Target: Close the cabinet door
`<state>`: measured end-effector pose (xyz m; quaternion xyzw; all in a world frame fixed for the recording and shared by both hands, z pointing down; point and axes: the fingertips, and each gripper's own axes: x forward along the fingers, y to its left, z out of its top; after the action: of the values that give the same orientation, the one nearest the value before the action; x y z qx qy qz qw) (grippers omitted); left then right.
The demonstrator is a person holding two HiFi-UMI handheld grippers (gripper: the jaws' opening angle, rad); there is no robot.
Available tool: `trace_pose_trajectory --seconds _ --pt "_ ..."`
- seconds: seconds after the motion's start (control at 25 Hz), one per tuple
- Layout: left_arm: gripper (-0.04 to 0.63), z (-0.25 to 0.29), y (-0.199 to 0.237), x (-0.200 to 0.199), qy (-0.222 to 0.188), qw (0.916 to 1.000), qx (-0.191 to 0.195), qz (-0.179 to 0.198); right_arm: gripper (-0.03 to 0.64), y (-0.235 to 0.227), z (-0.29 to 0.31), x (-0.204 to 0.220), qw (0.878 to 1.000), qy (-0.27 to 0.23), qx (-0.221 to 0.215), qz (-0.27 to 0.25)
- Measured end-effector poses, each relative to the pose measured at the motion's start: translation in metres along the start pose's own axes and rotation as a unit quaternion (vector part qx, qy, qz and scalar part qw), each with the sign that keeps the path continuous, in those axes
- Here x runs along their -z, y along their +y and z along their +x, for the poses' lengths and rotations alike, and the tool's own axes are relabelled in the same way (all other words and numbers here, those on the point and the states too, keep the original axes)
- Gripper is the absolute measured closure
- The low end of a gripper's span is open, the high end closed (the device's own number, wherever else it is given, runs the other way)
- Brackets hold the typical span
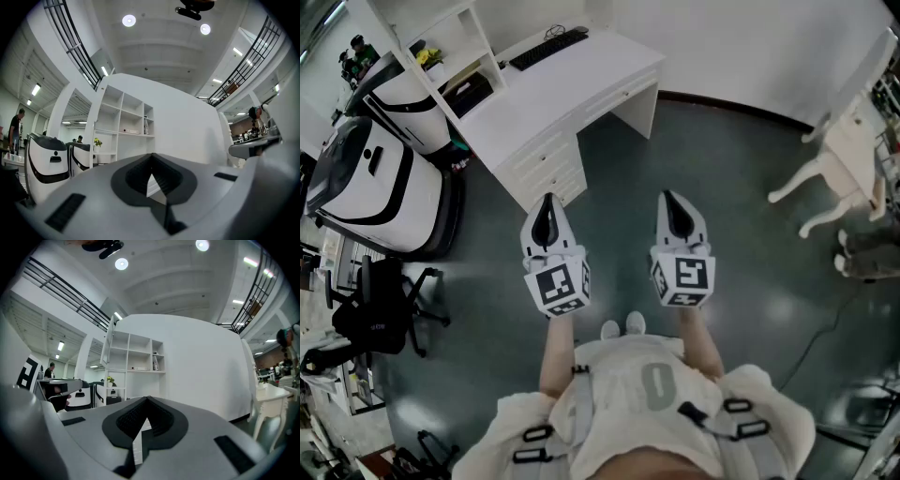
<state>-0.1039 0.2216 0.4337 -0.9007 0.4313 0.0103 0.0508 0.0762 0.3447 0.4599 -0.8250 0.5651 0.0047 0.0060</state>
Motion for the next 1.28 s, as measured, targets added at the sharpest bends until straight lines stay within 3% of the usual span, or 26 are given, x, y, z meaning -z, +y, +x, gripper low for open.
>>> trace_pose_trajectory --seconds 0.28,0.8,1.28 --pt "0.591 0.012 -0.011 0.005 -0.001 0.9999 -0.006 -0.015 0.615 -0.011 0.007 0.0 1.0 -0.003 -0.023 -0.004" --pt "0.589 0.037 -0.037 -0.001 -0.008 0.9997 0.009 -0.02 0.614 -0.032 0.013 -0.002 0.997 -0.013 -0.051 0.048" --pt "0.589 0.127 -0.043 0.02 -0.037 0.9972 0.048 -0.045 0.614 -0.04 0.081 0.033 0.999 0.001 -0.038 0.039"
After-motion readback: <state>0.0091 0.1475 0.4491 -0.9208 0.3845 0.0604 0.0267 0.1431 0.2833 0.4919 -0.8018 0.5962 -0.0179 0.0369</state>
